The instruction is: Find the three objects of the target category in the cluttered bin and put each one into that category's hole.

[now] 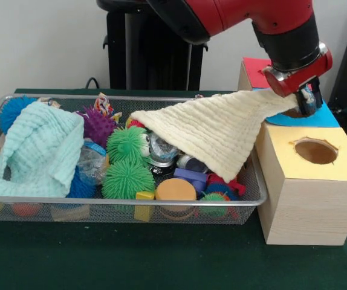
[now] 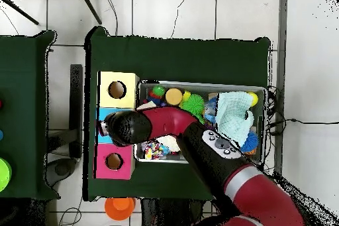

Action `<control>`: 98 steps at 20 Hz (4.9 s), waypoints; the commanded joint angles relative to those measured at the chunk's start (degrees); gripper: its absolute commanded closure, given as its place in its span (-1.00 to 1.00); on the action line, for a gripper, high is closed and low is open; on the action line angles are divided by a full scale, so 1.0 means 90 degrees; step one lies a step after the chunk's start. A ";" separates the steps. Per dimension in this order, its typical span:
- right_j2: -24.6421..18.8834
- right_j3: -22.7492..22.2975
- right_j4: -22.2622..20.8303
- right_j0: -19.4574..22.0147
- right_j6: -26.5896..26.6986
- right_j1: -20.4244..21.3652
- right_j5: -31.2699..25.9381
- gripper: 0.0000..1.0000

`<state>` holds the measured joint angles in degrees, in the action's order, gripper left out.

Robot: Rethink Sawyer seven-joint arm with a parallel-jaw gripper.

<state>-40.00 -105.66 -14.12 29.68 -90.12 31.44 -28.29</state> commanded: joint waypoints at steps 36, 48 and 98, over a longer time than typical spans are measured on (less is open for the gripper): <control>0.2497 0.1510 -0.1761 -0.1614 -0.0216 -0.0292 -0.0546 -1.00; 0.2699 0.1210 -0.1678 -0.1660 -0.0629 0.0373 0.0227 -1.00; 0.2924 0.1788 -0.1606 -0.1536 0.0214 -0.0816 -0.0809 -1.00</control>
<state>-13.08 -94.69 -26.23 13.99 -90.14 32.74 -30.09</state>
